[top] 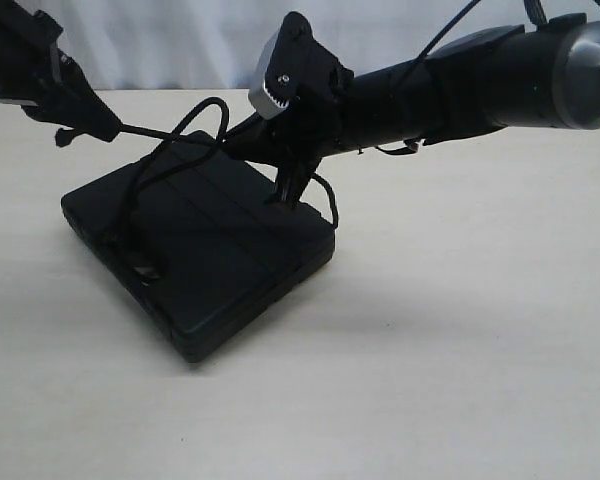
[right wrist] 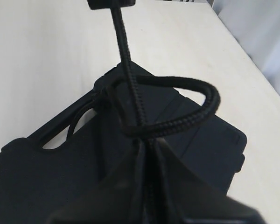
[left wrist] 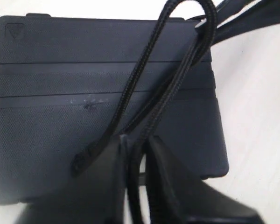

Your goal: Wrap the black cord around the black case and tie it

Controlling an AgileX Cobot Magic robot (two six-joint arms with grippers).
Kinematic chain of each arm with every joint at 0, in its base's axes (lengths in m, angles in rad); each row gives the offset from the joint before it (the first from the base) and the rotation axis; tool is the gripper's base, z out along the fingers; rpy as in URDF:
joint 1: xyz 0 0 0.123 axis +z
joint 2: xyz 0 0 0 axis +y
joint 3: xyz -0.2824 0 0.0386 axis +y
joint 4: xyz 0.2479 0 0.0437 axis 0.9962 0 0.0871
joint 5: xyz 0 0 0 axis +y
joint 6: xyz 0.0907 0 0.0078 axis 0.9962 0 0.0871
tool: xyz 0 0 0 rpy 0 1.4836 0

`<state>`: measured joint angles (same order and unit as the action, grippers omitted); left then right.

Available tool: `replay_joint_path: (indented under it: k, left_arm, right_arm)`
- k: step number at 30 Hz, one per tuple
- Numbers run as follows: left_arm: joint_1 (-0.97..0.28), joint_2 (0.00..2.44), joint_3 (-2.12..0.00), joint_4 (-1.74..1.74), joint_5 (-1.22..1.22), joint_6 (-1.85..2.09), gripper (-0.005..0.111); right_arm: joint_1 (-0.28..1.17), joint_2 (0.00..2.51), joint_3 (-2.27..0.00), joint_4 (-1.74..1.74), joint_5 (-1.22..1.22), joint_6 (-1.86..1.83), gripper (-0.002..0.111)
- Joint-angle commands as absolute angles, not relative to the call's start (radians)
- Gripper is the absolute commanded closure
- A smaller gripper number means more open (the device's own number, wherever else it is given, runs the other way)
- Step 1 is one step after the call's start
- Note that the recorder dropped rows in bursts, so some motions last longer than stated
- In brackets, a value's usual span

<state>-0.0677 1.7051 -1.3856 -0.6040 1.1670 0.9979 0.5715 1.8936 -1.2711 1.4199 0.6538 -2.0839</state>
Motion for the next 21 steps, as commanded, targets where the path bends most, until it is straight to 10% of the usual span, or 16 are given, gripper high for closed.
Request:
replay_joint_path:
  k: [1, 13, 21]
  left_arm:
    - [-0.067, 1.698, -1.387, -0.554, 1.179, 0.993, 0.107]
    - [-0.067, 1.698, -1.387, -0.551, 1.176, 1.000, 0.107]
    - [-0.067, 1.696, -1.387, -0.560, 1.168, 1.000, 0.107]
  right_arm:
    - [0.573, 1.887, -1.279, 1.427, 0.645, -2.104, 0.104]
    - [0.573, 1.837, -1.279, 1.310, 0.505, -1.895, 0.055]
    - [0.578, 1.717, -1.279, 0.927, 0.543, -1.606, 0.051]
